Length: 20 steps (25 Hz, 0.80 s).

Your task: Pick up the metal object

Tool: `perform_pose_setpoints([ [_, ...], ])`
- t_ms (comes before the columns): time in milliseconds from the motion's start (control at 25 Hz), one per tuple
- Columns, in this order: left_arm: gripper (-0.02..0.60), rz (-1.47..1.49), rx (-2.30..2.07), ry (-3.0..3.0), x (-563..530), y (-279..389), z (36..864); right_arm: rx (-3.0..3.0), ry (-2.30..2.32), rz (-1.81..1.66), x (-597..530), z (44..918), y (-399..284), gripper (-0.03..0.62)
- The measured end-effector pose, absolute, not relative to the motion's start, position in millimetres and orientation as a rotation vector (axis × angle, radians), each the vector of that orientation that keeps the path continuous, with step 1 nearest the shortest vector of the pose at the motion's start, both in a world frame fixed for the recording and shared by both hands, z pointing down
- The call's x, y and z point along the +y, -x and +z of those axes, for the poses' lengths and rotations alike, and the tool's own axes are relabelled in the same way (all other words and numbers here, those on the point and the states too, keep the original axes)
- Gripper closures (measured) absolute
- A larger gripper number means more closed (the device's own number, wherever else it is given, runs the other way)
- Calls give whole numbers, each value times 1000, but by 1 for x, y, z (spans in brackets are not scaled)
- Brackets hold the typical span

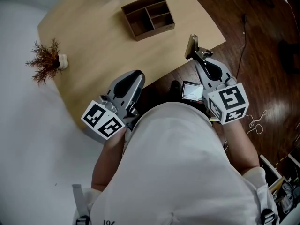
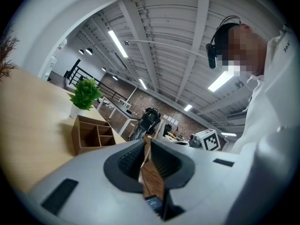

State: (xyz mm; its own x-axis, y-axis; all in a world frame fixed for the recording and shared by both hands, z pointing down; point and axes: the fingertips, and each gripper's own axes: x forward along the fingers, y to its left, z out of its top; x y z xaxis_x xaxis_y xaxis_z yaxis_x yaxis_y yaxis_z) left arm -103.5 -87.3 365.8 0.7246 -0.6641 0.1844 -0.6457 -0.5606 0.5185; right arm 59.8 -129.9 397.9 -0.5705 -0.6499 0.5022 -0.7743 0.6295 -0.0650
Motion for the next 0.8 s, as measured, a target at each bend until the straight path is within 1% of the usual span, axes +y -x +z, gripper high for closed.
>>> perform_pose_setpoints([
  [800, 562, -46, -1003, -2356, -88, 106, 366, -2419, -1122, 375, -138, 396, -60, 589],
])
